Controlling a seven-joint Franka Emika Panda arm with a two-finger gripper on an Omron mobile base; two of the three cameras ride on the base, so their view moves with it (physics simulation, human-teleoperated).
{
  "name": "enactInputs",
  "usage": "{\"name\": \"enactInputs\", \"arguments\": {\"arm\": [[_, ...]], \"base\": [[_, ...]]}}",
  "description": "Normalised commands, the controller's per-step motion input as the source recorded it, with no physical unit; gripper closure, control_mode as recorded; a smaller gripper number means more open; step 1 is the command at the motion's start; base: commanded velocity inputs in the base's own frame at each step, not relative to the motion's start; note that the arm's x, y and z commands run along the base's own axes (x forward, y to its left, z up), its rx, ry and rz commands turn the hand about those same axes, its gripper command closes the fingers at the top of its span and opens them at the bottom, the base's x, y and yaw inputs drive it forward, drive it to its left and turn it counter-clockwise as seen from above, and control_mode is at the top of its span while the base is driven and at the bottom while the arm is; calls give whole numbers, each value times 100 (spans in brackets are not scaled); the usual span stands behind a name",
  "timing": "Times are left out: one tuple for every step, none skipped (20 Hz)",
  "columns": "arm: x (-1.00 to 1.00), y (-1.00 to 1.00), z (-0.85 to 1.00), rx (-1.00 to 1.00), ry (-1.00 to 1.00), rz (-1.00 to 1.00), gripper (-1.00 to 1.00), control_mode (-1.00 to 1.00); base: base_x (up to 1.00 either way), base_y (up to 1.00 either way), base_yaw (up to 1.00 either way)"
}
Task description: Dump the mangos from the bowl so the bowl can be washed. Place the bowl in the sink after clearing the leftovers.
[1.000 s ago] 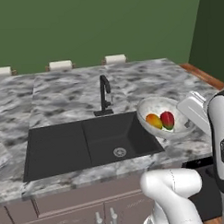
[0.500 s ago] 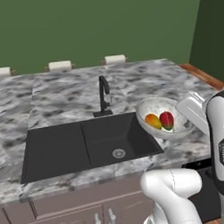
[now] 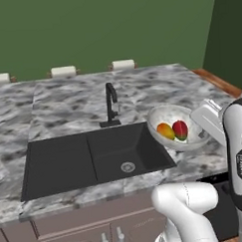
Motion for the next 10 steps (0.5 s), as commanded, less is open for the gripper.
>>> {"name": "enactInputs", "arguments": {"arm": [[0, 0, 0, 0, 0, 0, 100, 100], [51, -4, -3, -2, 0, -1, 100, -100], [63, -8, -18, -4, 0, 0, 100, -100], [56, -8, -31, -3, 0, 0, 100, -100], [46, -3, -41, -5, 0, 0, 100, -100], [44, 0, -46, -6, 0, 0, 100, -100], [48, 0, -54, -9, 0, 0, 100, -100], [48, 0, -56, -14, 0, 0, 100, -100], [55, 1, -58, -18, 1, 0, 100, -100], [48, 0, -61, -18, 2, 0, 100, -100]], "base": [[43, -18, -3], [0, 0, 0], [0, 0, 0], [0, 0, 0], [0, 0, 0], [0, 0, 0], [0, 0, 0], [0, 0, 0], [0, 0, 0], [0, 0, 0]]}}
